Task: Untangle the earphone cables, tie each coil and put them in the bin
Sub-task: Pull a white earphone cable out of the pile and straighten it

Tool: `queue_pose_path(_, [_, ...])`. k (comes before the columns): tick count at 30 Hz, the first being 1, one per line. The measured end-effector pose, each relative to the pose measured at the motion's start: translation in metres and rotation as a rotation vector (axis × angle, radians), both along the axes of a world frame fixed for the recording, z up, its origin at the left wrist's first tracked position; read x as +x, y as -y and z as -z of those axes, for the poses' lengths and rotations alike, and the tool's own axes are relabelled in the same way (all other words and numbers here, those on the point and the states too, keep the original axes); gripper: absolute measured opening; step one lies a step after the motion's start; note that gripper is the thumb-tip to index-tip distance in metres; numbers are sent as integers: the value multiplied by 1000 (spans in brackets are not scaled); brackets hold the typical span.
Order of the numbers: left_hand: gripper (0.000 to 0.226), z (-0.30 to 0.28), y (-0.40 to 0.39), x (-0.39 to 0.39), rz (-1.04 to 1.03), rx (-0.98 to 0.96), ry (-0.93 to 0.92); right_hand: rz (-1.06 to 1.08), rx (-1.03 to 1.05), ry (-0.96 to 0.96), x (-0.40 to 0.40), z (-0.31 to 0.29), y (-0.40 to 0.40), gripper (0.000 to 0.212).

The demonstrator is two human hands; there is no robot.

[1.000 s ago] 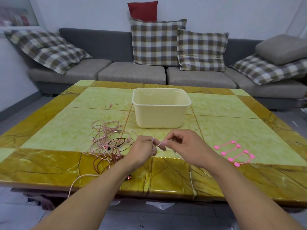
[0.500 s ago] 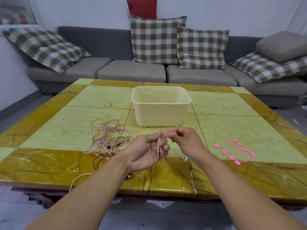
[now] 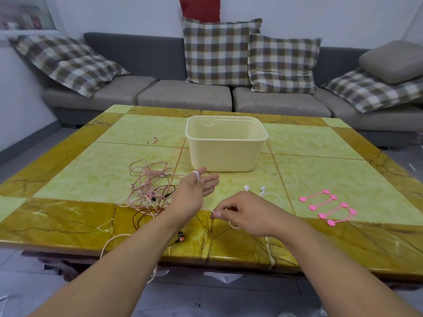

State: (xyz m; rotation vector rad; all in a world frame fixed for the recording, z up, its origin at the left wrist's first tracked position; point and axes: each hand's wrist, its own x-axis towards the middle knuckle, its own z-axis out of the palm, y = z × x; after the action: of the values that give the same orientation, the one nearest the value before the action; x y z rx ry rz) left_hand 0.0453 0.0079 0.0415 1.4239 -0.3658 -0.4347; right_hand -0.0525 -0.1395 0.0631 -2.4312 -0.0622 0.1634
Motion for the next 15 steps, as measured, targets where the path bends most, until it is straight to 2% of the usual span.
queue_pose_path(3, [37, 4, -2, -6, 79, 356, 134, 47, -15, 125, -4, -12, 1, 20])
queue_pose_path(6, [37, -1, -6, -7, 176, 500, 145, 175, 59, 230, -4, -16, 13, 20])
queue_pose_path(10, [59, -15, -6, -11, 362, 281, -147, 346, 219, 319, 1, -8, 25, 18])
queue_pose_path(13, [44, -23, -4, -18, 533, 188, -292, 390, 332, 316, 5, -1, 27, 16])
queue_pose_path(15, [40, -26, -2, -20, 552, 63, -389, 390, 341, 293, 8, 3, 26, 16])
